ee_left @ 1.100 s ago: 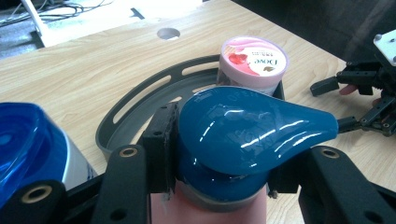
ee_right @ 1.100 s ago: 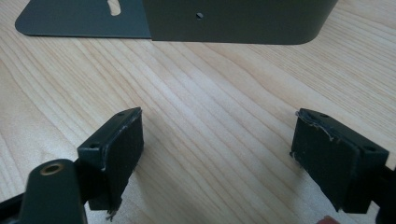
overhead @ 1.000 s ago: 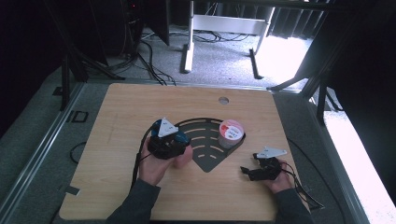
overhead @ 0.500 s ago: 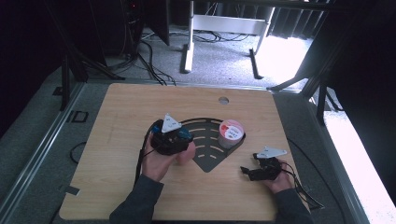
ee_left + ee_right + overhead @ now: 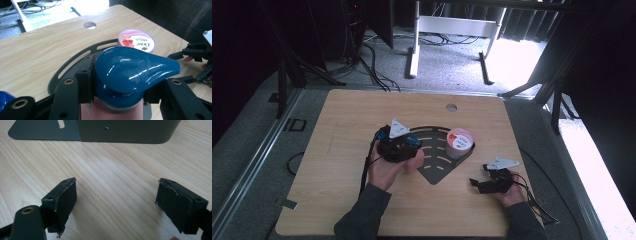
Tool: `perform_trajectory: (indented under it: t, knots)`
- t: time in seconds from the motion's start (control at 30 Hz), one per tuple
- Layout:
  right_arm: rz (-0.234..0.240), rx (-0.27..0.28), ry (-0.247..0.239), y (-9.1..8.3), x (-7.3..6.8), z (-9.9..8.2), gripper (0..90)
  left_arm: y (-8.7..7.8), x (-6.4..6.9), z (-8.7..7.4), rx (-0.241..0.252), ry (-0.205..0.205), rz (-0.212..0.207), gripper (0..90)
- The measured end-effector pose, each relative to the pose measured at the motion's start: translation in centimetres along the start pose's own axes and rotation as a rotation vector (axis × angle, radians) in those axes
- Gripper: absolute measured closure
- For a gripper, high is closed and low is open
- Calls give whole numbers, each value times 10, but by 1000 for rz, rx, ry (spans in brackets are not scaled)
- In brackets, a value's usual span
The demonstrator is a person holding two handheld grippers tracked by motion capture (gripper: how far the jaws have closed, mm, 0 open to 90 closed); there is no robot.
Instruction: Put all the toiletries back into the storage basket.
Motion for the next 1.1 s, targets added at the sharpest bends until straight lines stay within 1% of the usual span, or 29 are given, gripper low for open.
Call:
perform_trajectory:
  t: [0.1, 0.6, 0.9, 1.1]
  knots:
    - [0, 0, 0, 0, 0, 0, 165, 2, -1, 0, 7, -8, 4, 527]
    - [0, 1, -1, 0, 0, 0, 165, 17, -1, 2, 2, -24, 16, 527]
    - [0, 0, -1, 0, 0, 0, 165, 24, -2, 6, 2, -17, 26, 527]
    - [0, 1, -2, 0, 0, 0, 166, 30, -1, 8, 2, -20, 28, 527]
Point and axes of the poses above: each handheld gripper's, and its own axes: y roughly forward along the jaws, z roughly out of its top, x roughly to its right, the point moved 5 cm from there along y, roughly forward along the jaws, and after that the axes turned 8 degrees about x, right-handed, at the moved point
